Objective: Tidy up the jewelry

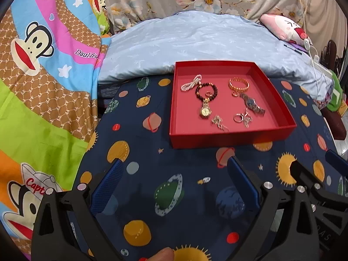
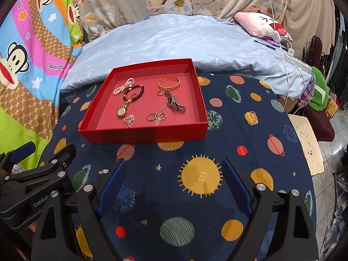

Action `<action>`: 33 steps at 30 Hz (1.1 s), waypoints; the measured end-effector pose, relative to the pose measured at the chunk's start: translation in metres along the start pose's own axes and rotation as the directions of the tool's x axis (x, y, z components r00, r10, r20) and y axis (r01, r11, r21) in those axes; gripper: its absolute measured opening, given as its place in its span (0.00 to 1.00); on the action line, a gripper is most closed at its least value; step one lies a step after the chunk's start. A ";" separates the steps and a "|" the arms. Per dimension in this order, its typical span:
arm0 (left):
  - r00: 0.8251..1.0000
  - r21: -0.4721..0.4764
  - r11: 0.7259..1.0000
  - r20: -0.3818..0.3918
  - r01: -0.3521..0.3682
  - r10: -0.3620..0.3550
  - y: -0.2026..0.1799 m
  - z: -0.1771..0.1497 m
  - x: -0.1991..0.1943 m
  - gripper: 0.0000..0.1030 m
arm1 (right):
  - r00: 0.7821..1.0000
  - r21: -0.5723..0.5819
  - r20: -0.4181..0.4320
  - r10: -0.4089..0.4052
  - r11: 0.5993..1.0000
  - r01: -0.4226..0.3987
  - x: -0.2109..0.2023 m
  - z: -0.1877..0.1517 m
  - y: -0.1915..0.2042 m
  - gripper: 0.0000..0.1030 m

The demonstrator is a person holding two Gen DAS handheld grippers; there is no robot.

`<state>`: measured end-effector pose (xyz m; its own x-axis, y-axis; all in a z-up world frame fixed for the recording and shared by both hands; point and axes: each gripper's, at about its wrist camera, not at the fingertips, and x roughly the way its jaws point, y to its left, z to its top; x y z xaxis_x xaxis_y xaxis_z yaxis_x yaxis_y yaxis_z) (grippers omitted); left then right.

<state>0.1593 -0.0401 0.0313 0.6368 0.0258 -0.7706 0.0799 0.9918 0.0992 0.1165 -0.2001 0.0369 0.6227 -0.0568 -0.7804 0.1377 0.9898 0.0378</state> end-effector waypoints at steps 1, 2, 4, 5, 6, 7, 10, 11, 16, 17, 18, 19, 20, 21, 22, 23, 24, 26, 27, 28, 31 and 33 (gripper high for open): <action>1.000 0.005 1.000 0.003 -0.005 0.004 0.000 -0.002 -0.002 0.91 | 1.000 0.000 0.000 0.000 1.000 0.000 -0.001 -0.002 0.000 0.84; 1.000 0.007 1.000 0.006 -0.010 0.010 -0.001 -0.003 -0.004 0.91 | 1.000 0.000 0.001 0.001 1.000 -0.001 -0.002 -0.003 0.000 0.84; 1.000 0.010 1.000 0.009 -0.019 0.019 -0.001 -0.006 -0.007 0.91 | 1.000 0.002 0.002 0.003 1.000 -0.003 -0.005 -0.005 0.000 0.84; 1.000 0.010 1.000 0.006 -0.020 0.020 -0.001 -0.006 -0.008 0.91 | 1.000 0.003 0.002 0.007 1.000 -0.007 -0.006 -0.006 0.000 0.84; 1.000 0.006 1.000 0.003 -0.019 0.019 0.000 -0.007 -0.009 0.91 | 1.000 0.003 0.003 0.008 1.000 -0.008 -0.007 -0.007 -0.001 0.84; 1.000 0.000 1.000 0.001 -0.014 0.014 0.001 -0.008 -0.010 0.91 | 1.000 0.003 0.005 0.008 1.000 -0.008 -0.008 -0.007 -0.001 0.84; 1.000 -0.017 1.000 -0.001 -0.008 0.008 0.003 -0.009 -0.014 0.91 | 1.000 0.006 0.013 0.005 1.000 -0.005 -0.013 -0.009 -0.002 0.85; 1.000 -0.018 1.000 0.001 -0.012 0.012 0.004 -0.009 -0.015 0.91 | 1.000 0.008 0.015 0.006 1.000 -0.006 -0.015 -0.009 -0.003 0.85; 1.000 -0.024 0.999 0.008 -0.023 0.023 0.006 -0.012 -0.020 0.91 | 1.000 0.005 0.020 0.012 1.000 -0.012 -0.020 -0.011 -0.001 0.85; 1.000 -0.021 0.999 0.009 -0.025 0.025 0.005 -0.012 -0.021 0.91 | 1.000 0.002 0.021 0.014 1.000 -0.014 -0.021 -0.011 0.000 0.85; 1.000 -0.019 1.000 0.010 -0.025 0.025 0.005 -0.013 -0.021 0.91 | 1.000 -0.001 0.022 0.016 1.000 -0.016 -0.022 -0.012 0.001 0.85; 1.000 -0.015 1.000 0.010 -0.025 0.025 0.004 -0.014 -0.022 0.91 | 1.000 -0.003 0.024 0.014 1.000 -0.014 -0.023 -0.012 0.002 0.85; 0.999 -0.015 0.999 0.010 -0.030 0.030 0.004 -0.014 -0.023 0.91 | 1.000 -0.004 0.025 0.014 1.000 -0.013 -0.023 -0.013 0.002 0.86; 0.999 -0.017 0.999 0.011 -0.032 0.032 0.004 -0.015 -0.023 0.91 | 1.000 -0.004 0.026 0.015 1.000 -0.015 -0.024 -0.013 0.002 0.86; 0.999 -0.019 0.999 0.012 -0.031 0.031 0.005 -0.015 -0.024 0.91 | 1.000 -0.004 0.025 0.016 1.000 -0.016 -0.025 -0.014 0.002 0.86; 1.000 -0.020 0.999 0.010 -0.028 0.029 0.005 -0.016 -0.025 0.91 | 1.000 -0.004 0.026 0.017 1.000 -0.016 -0.025 -0.014 0.003 0.86; 1.000 -0.020 0.999 0.010 -0.027 0.027 0.005 -0.016 -0.025 0.91 | 1.000 -0.003 0.026 0.016 1.000 -0.016 -0.025 -0.014 0.003 0.85; 1.000 -0.020 0.999 0.013 -0.028 0.029 0.005 -0.017 -0.026 0.91 | 1.000 -0.002 0.026 0.015 1.000 -0.015 -0.026 -0.015 0.002 0.86; 1.000 -0.021 0.999 0.012 -0.027 0.028 0.006 -0.017 -0.026 0.91 | 1.000 -0.003 0.026 0.016 1.000 -0.016 -0.026 -0.014 0.002 0.86; 1.000 -0.021 0.999 0.011 -0.026 0.027 0.005 -0.017 -0.026 0.91 | 1.000 -0.005 0.026 0.016 1.000 -0.016 -0.026 -0.014 0.003 0.86; 1.000 -0.021 0.999 0.011 -0.027 0.028 0.006 -0.017 -0.026 0.91 | 0.999 -0.007 0.030 0.017 1.000 -0.017 -0.029 -0.016 0.003 0.86; 1.000 -0.022 0.999 0.012 -0.028 0.029 0.006 -0.018 -0.027 0.91 | 0.999 -0.008 0.030 0.018 1.000 -0.018 -0.031 -0.017 0.004 0.86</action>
<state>0.1285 -0.0325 0.0418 0.6482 0.0526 -0.7596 0.0448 0.9932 0.1070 0.0844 -0.1925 0.0501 0.6478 -0.0425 -0.7606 0.1201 0.9916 0.0470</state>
